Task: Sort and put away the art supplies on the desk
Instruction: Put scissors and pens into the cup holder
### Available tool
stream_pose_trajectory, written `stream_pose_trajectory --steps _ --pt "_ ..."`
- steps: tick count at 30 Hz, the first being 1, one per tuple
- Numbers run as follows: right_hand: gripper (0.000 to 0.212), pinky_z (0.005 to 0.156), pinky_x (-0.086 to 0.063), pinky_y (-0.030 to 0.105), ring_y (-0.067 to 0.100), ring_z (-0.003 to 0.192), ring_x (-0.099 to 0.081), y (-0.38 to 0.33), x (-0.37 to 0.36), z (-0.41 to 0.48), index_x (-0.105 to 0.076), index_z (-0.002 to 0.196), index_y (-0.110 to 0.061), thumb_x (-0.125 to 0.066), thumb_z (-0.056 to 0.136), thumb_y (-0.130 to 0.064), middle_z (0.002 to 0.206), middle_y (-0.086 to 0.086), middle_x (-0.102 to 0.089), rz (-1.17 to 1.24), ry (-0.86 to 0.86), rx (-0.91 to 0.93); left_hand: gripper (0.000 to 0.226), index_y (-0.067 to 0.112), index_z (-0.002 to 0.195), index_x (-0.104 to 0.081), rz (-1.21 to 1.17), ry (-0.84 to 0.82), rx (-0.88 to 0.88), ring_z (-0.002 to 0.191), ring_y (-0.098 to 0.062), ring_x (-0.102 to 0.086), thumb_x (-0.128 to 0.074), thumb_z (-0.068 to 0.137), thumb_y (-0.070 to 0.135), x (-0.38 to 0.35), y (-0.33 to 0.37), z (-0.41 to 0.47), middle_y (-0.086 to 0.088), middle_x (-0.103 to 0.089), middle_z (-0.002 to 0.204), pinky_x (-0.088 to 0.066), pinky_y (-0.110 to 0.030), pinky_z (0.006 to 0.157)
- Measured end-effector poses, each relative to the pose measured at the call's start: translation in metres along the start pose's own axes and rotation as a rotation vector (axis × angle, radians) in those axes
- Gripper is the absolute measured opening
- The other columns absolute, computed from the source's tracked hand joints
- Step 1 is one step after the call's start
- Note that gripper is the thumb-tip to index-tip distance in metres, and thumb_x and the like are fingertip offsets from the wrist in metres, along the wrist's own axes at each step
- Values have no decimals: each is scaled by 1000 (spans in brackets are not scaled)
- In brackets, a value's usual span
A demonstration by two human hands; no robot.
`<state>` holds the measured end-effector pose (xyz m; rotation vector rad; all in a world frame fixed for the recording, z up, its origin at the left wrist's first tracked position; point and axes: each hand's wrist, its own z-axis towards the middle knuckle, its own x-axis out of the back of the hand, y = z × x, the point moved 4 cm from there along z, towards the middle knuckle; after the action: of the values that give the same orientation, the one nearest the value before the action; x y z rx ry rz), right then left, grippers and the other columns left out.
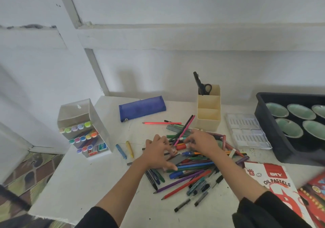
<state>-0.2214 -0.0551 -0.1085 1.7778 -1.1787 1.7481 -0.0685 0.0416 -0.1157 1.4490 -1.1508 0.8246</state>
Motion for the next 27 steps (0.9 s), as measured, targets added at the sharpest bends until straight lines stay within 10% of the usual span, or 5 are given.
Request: stream_pose_trajectory --steps 17,27 --pt "16 71 -41 28 16 99 -58 -5 -5 -8 -63 105 -21 -54 92 -24 116 -9 -55 121 206 9 35 33 108 -65 87 215 338 109 -14 -39 -67 78 50 26 -62 -20 9 -50 112 -27 -38 87" --pt "12 73 -50 32 13 93 -61 -3 7 -12 -58 104 -23 -58 92 -24 104 -9 -64 285 322 31 25 36 100 -70 67 199 20 108 -13 -36 -64 82 52 -2 7 -5 11 -47 111 -20 -34 79"
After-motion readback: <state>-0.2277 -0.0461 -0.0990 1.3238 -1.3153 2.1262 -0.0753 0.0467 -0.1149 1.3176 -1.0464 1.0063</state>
